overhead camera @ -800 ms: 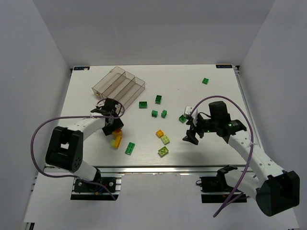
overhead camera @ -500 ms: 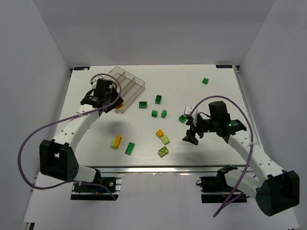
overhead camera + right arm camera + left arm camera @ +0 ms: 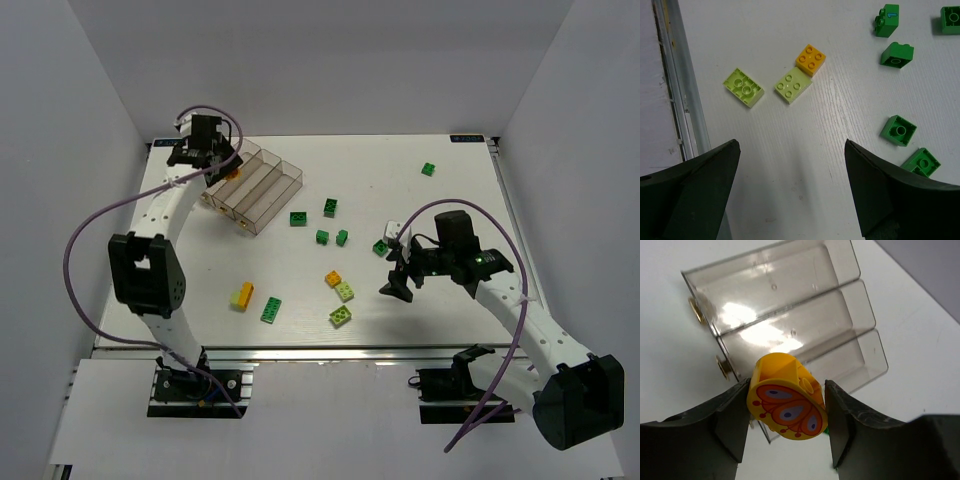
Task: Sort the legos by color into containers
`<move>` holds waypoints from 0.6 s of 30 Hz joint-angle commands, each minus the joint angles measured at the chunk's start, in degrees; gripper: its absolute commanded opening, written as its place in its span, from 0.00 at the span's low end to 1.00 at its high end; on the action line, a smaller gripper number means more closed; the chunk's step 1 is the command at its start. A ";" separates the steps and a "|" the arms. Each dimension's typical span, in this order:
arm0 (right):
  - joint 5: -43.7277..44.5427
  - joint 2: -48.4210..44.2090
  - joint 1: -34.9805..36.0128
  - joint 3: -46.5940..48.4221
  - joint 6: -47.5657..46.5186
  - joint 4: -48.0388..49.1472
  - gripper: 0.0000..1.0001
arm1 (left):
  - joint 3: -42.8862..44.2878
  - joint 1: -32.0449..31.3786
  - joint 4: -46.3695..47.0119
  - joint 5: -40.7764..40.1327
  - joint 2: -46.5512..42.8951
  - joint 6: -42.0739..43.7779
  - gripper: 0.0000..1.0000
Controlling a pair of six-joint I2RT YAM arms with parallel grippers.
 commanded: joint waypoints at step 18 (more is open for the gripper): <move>-0.73 -0.16 0.12 2.00 0.09 1.75 0.89 | 17.54 4.56 6.02 -8.01 18.69 7.47 0.04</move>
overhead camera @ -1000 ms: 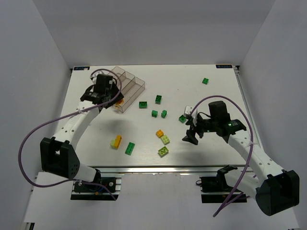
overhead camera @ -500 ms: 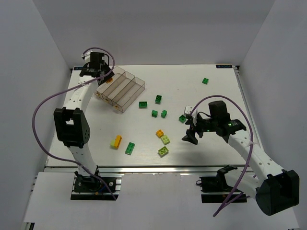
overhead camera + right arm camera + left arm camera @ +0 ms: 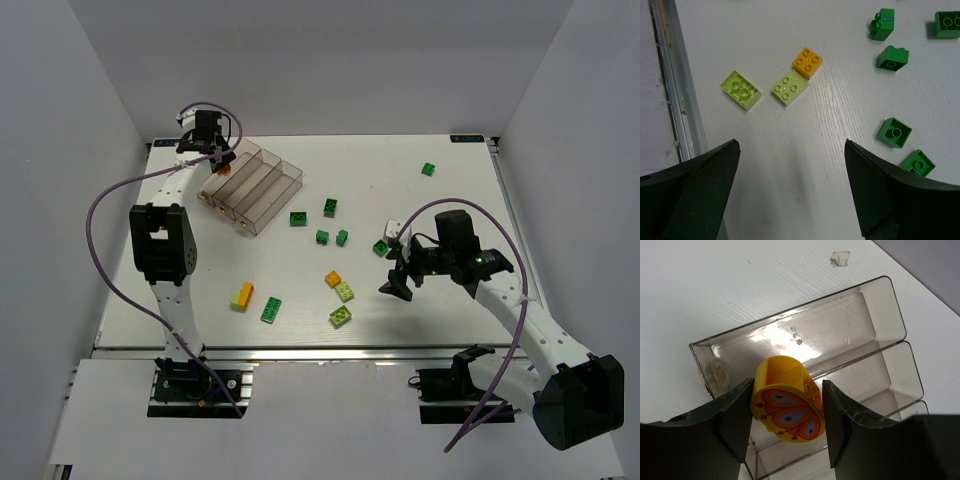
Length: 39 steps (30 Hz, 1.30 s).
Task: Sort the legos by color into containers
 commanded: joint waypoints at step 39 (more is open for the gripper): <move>-3.10 -1.74 0.04 0.95 1.95 1.27 0.85 | -31.71 0.87 10.01 7.28 -29.09 2.10 0.35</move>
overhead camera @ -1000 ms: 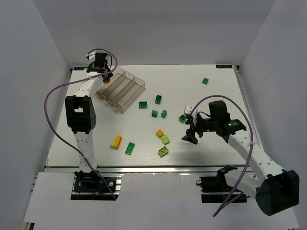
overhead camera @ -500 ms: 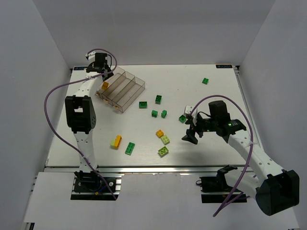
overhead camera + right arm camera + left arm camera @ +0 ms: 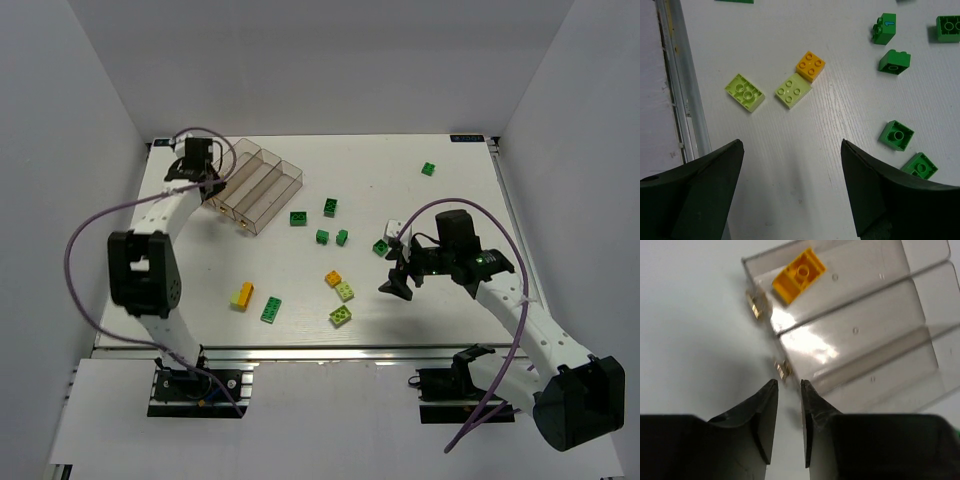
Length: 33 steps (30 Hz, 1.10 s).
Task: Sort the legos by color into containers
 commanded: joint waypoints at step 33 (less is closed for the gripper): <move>-5.87 0.81 2.34 -0.20 4.99 0.81 0.82 | -37.67 -26.20 -11.35 2.49 -33.78 -2.99 0.64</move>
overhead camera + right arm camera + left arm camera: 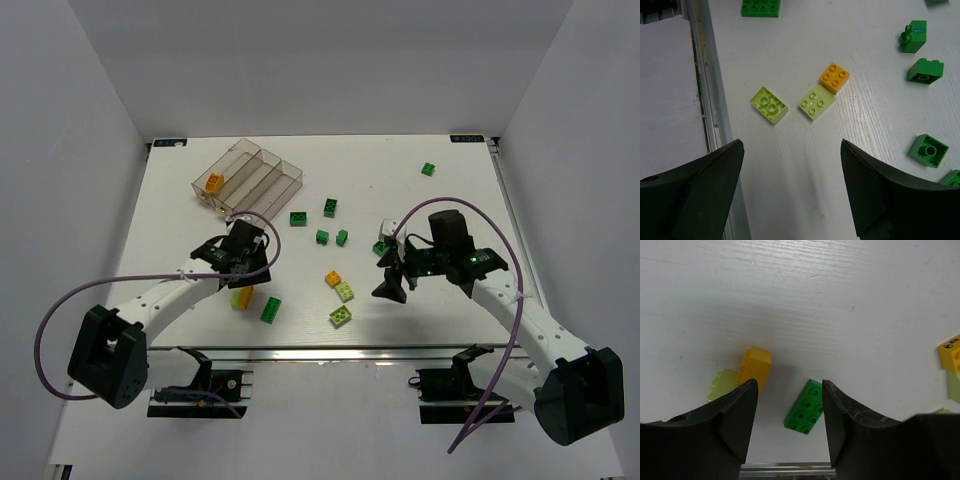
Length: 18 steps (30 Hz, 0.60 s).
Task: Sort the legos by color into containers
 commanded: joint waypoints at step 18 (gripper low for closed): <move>-2.71 0.33 0.20 0.11 -2.33 -0.96 0.82 | 3.47 -2.49 -1.63 -11.45 9.08 4.39 0.64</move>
